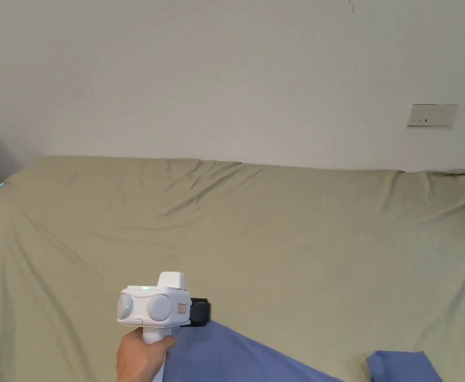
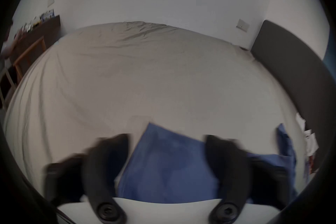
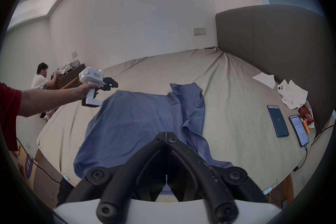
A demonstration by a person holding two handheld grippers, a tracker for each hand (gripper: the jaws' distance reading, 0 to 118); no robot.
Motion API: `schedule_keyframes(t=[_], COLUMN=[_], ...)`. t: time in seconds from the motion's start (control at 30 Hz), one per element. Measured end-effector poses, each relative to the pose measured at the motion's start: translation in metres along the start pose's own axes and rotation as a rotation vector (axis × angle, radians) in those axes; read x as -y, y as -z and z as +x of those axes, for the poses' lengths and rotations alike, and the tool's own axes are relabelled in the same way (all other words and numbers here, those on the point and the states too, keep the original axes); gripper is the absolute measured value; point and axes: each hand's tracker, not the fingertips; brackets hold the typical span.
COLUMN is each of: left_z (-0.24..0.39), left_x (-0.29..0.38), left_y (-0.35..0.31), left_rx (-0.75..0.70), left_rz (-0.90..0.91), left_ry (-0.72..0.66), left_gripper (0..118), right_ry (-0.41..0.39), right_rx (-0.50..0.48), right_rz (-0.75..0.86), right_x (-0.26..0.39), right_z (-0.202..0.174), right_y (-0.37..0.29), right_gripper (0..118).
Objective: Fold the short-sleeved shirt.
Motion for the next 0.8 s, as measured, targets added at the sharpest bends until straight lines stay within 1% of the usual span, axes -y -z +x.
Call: schedule_keyframes(t=[0.07,0.1,0.17,0.2,0.23,0.27,0.3,0.37,0.43,0.47,0.5,0.57,0.6,0.63,0.67,0.73,0.77,0.8], left_z=[0.004,0.004,0.004,0.004,0.003,0.003,0.004,0.009,0.020,0.025,0.030,0.035,0.036,0.035,0.035,0.036,0.036,0.035], left_x=[-0.001,-0.001,0.004,0.006,0.009,0.011,0.011,0.011,0.013,0.015,0.019,0.023,0.024,0.024,0.024,0.023,0.023,0.024], left_y=[0.021,0.032,0.048,0.052,0.053,0.050,0.046,0.042,0.028,0.024,0.017,0.009,0.002,-0.007,-0.014,-0.039,-0.050,-0.065], left_rx=[-0.032,-0.053,-0.079,-0.091,-0.084,-0.065,-0.070,-0.051,-0.086,-0.073,-0.080,-0.016,-0.016,0.016,0.023,0.034,0.048,0.052], left_rz=[-0.033,-0.057,-0.139,-0.171,-0.169,-0.151,-0.136,-0.146,-0.141,-0.141,-0.132,-0.148,-0.138,-0.112,-0.110,-0.051,-0.039,-0.018], left_ry=[0.053,0.051,0.072,0.077,0.076,0.065,0.068,0.096,0.149,0.174,0.161,0.157,0.145,0.122,0.124,0.141,0.171,0.188], left_gripper=[98,87,84,78,64,40,2,1,1,1,1,1,1,1,1,1,1,1], right_ry=[0.012,0.010,0.000,-0.002,-0.003,-0.003,-0.003,0.003,0.012,0.013,0.017,0.036,0.053,0.065,0.068,0.072,0.074,0.073], right_rx=[-0.001,0.008,0.020,0.022,0.025,0.026,0.025,0.026,0.020,0.020,0.022,0.004,-0.005,-0.012,-0.018,-0.025,-0.023,-0.031], right_rz=[-0.018,-0.022,-0.030,-0.035,-0.035,-0.036,-0.040,-0.040,-0.037,-0.030,-0.024,-0.010,0.001,0.009,0.016,0.023,0.021,0.031], right_x=[0.000,0.000,0.000,-0.001,-0.001,-0.001,-0.001,-0.001,-0.003,-0.004,-0.006,-0.011,-0.014,-0.018,-0.023,-0.035,-0.043,-0.051], right_z=[0.001,0.001,0.001,0.001,0.002,0.002,0.003,0.004,0.006,0.006,0.007,0.011,0.013,0.017,0.020,0.030,0.035,0.043], right_y=[0.005,0.006,0.009,0.010,0.010,0.010,0.011,0.011,0.012,0.012,0.013,0.015,0.017,0.020,0.023,0.035,0.045,0.056], right_gripper=[0,0,0,0,0,0,0,0,0,0,0,0,0,0,0,0,2,9])
